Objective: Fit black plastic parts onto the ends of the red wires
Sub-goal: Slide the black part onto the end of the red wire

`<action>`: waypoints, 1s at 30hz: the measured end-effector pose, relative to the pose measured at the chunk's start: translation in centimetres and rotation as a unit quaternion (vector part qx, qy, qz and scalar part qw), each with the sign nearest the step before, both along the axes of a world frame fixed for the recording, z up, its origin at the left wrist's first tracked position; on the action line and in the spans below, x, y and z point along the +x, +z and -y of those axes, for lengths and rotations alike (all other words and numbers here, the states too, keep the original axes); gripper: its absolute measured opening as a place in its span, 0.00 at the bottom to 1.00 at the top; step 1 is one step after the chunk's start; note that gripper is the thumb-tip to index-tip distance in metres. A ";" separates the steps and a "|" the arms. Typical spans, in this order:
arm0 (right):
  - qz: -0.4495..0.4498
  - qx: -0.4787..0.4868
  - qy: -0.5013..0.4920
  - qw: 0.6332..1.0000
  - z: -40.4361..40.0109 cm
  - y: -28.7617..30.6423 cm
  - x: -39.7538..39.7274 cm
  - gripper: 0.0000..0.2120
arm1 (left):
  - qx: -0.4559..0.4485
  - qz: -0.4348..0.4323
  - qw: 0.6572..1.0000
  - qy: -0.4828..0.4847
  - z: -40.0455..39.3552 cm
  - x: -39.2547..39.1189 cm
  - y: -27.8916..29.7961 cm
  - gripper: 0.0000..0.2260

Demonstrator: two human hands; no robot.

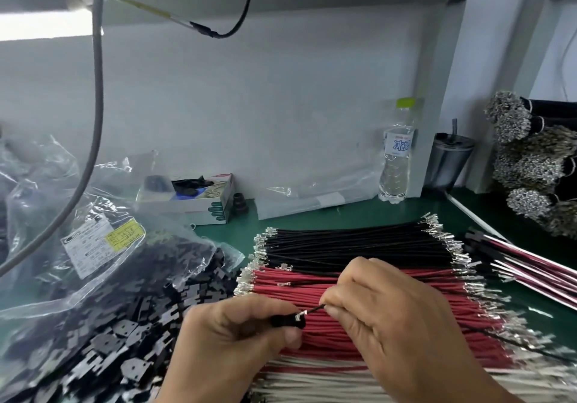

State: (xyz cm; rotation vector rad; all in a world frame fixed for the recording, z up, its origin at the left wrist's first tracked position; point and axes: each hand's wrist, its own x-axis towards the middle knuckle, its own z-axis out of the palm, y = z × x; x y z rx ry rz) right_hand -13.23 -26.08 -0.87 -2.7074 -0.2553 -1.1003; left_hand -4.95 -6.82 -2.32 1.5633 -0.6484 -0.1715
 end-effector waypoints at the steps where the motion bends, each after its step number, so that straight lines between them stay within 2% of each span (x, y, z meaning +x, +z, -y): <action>1: 0.005 0.006 0.002 1.000 0.1 -0.1 0.1 0.12 | -0.021 -0.029 0.999 -0.003 0.1 -0.1 0.1 0.14; 3: 0.015 0.017 0.009 1.000 0.1 -0.3 0.2 0.12 | -0.045 -0.053 0.998 0.001 0.1 -0.1 0.2 0.15; 5: 0.024 0.005 0.010 1.000 -0.2 -0.5 0.3 0.11 | -0.041 -0.040 0.998 0.017 0.0 -0.2 0.2 0.14; 10: 0.049 -0.035 0.006 0.998 -1.0 -1.2 0.8 0.10 | 0.004 0.047 0.998 0.052 -0.1 -0.1 0.0 0.10; 22: 0.029 0.032 0.035 0.998 -1.4 -1.4 1.0 0.09 | -0.025 -0.008 0.999 0.039 0.0 -0.4 -0.1 0.13; 27: 0.019 0.003 0.040 0.999 -1.3 -1.7 1.1 0.09 | -0.011 0.016 0.999 0.039 0.2 -0.4 -0.3 0.12; 30: 0.065 -0.018 0.001 0.998 -1.1 -1.1 1.1 0.08 | -0.017 0.012 0.998 0.055 0.4 -0.4 -0.1 0.12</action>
